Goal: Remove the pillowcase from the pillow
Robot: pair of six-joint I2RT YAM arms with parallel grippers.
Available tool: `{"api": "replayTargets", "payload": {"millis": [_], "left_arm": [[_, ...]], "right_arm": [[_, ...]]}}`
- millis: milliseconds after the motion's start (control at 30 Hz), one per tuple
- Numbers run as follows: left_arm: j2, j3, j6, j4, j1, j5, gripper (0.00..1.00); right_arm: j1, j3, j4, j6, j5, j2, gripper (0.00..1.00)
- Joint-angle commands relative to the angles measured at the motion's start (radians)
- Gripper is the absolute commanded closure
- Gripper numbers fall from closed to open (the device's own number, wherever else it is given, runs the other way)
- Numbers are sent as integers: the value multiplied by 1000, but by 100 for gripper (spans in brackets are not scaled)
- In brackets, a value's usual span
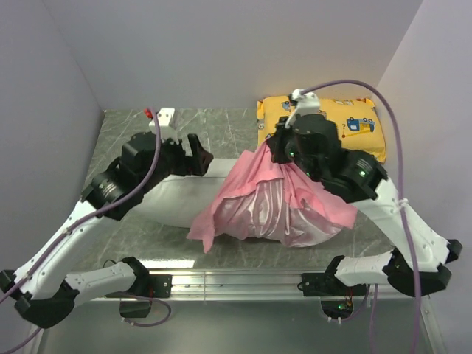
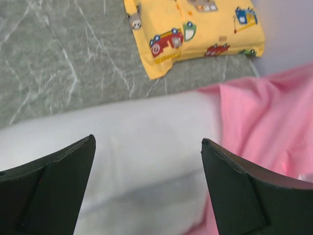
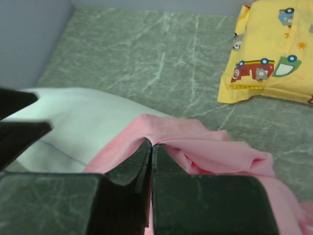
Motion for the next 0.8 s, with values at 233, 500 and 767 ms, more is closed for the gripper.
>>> {"api": "replayTargets", "payload": {"millis": [233, 500, 767], "left_arm": [[-115, -80, -57, -110, -50, -60, 5], [-58, -94, -73, -103, -59, -205, 4], [71, -222, -146, 59, 46, -458, 1]], "right_arm": [[-334, -99, 245, -14, -187, 331, 100], [-342, -133, 354, 17, -296, 739, 100], [-307, -167, 420, -4, -203, 698, 100]]}}
